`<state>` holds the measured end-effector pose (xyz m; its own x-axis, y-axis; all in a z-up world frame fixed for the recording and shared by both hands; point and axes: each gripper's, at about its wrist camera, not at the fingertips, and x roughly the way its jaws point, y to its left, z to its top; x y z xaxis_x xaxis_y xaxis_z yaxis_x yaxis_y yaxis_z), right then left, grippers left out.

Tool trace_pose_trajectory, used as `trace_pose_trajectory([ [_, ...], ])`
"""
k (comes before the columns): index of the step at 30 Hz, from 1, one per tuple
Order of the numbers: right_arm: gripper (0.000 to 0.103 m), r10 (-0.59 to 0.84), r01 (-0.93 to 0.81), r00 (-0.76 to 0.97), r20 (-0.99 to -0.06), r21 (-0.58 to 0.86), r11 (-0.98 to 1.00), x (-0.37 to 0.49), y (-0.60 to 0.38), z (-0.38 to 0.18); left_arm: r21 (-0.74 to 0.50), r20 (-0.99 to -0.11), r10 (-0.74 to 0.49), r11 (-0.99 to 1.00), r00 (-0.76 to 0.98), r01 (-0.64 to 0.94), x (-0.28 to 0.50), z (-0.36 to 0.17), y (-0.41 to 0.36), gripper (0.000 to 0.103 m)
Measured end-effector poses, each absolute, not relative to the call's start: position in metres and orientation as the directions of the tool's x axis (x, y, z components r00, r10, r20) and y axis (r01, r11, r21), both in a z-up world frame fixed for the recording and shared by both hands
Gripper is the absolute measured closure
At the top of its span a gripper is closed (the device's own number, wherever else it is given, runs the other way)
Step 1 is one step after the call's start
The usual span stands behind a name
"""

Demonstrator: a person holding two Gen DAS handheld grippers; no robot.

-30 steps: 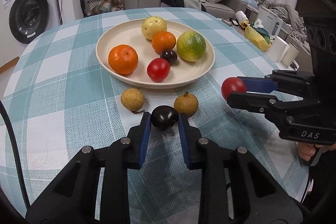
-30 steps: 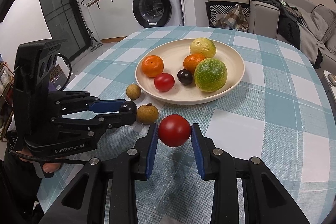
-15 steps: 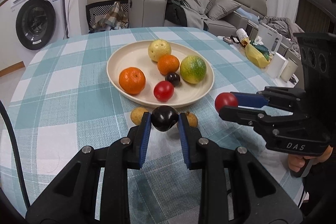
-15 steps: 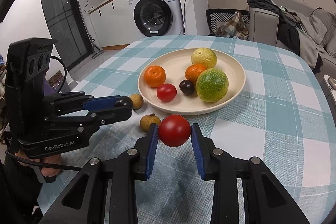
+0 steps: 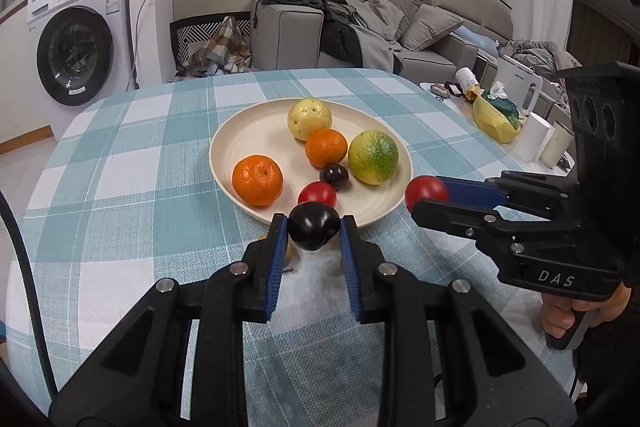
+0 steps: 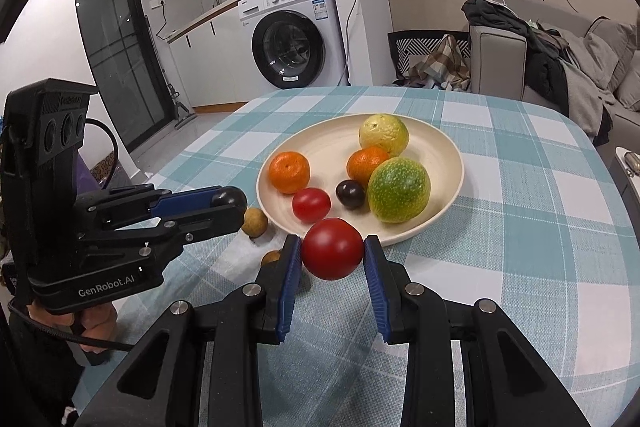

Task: Organize fruits
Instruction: 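Carry the plum and tomato onto the plate with both tools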

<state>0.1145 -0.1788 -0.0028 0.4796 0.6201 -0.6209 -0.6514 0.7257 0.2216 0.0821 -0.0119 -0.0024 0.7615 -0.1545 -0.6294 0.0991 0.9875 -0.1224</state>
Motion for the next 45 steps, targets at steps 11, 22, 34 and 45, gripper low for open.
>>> trace_pose_trajectory([
  [11,0.07,0.62,-0.653,0.483,-0.618,0.217,0.725,0.122,-0.172,-0.003,-0.136,-0.626,-0.14,0.988,0.767,0.069,0.099,-0.002,-0.004,0.079],
  [22,0.07,0.622,-0.655,0.475,-0.622,0.222,0.722,0.131,-0.162,-0.005,-0.12,-0.634,-0.113,0.992,0.765,0.047,0.115,-0.011,-0.001,0.079],
  [34,0.07,0.63,-0.641,0.454,-0.63,0.26,0.722,0.143,-0.162,-0.01,-0.084,-0.653,-0.099,0.995,0.751,0.058,0.124,-0.02,-0.012,0.079],
  [45,0.07,0.605,-0.626,0.447,-0.658,0.253,0.738,0.147,-0.158,-0.014,-0.078,-0.656,-0.093,0.995,0.749,0.055,0.123,-0.021,-0.013,0.079],
])
